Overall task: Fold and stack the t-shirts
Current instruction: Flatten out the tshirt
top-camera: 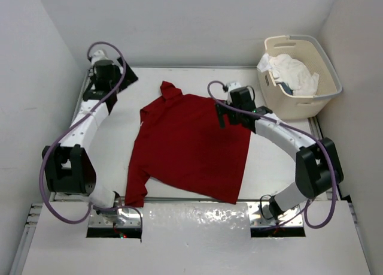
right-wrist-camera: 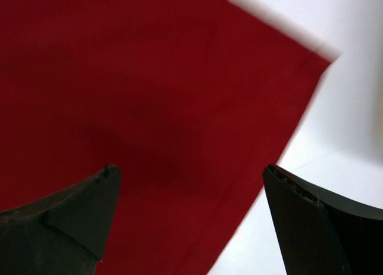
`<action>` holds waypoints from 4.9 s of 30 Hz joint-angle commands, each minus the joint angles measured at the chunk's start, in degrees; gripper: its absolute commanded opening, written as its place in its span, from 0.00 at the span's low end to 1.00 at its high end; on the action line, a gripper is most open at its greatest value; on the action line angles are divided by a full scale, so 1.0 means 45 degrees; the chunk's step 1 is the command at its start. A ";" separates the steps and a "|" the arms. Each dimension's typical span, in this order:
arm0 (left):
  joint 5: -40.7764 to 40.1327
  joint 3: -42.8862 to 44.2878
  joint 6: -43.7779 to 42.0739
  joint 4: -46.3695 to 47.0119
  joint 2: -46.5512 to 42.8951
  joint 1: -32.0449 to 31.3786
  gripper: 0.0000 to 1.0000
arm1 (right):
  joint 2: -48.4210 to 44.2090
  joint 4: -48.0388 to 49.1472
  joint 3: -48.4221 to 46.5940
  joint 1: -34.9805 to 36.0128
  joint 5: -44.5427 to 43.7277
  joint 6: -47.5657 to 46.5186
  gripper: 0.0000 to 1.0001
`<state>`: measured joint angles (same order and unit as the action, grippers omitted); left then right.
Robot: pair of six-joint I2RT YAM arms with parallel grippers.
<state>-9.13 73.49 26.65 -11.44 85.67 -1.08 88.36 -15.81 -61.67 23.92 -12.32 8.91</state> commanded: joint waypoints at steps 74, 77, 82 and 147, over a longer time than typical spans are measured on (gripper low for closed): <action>-0.5118 0.5868 -0.4007 0.0219 0.9437 -0.1537 0.00 | 0.4192 -0.1133 0.1149 -0.3968 -0.0270 0.0443 0.97; -0.4616 0.7294 -0.4185 -0.0619 1.0083 -0.1537 0.19 | 0.4525 -0.1115 0.0601 -0.3968 -0.0310 0.0170 0.97; -0.2897 0.8158 -0.4087 -0.1110 0.9539 -0.1537 0.66 | 0.3903 -0.1017 -0.0238 -0.3638 0.1173 -0.0903 0.99; -0.2466 -0.4554 0.3998 -0.6169 0.0453 -1.0131 0.24 | -0.7623 -0.5802 0.8568 0.1461 -0.0270 0.5559 0.99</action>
<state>-21.67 52.51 44.66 -39.66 88.27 -46.48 54.22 -41.19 -22.09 30.15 -9.34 31.83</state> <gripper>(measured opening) 0.189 0.992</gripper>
